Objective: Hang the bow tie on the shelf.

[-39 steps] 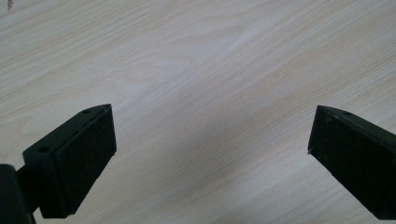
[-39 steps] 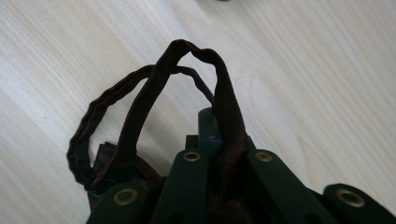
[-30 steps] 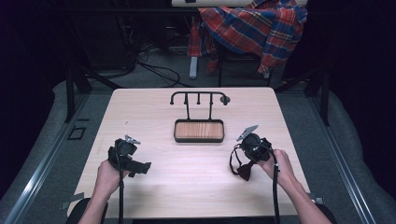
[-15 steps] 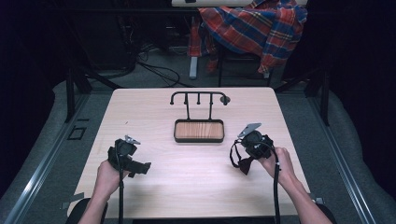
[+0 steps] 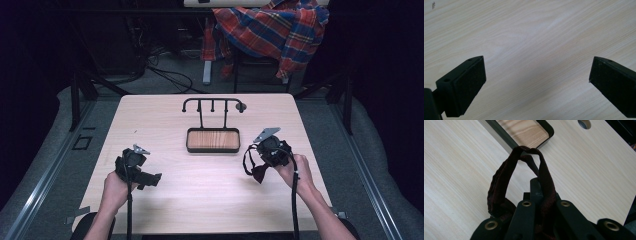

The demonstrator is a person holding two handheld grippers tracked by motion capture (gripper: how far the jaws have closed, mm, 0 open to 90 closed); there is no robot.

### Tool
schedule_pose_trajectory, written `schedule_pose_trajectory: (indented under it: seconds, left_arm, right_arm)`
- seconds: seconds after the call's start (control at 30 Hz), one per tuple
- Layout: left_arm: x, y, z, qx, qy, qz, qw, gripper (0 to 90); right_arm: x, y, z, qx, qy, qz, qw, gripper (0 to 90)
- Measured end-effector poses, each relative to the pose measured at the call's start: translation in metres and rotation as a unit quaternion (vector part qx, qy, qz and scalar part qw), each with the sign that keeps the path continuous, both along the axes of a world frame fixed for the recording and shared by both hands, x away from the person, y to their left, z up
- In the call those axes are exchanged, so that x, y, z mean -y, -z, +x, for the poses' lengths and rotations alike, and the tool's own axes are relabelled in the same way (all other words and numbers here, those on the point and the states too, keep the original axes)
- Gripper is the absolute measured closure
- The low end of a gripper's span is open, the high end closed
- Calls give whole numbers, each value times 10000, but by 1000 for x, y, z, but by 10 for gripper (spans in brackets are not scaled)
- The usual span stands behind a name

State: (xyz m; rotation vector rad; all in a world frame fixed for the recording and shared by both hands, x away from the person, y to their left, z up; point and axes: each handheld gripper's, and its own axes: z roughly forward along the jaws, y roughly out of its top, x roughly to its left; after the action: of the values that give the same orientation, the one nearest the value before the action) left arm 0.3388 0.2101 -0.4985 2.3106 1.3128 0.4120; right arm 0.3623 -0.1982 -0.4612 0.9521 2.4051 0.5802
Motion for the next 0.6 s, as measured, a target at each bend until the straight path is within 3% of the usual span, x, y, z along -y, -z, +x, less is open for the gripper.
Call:
schedule_pose_trajectory:
  seconds: [0.6]
  left_arm:
    - [-1, 0, 0, 20, -34, 68, 10000, 4]
  right_arm:
    - [-4, -17, 20, 120, 86, 261, 9995, 896]
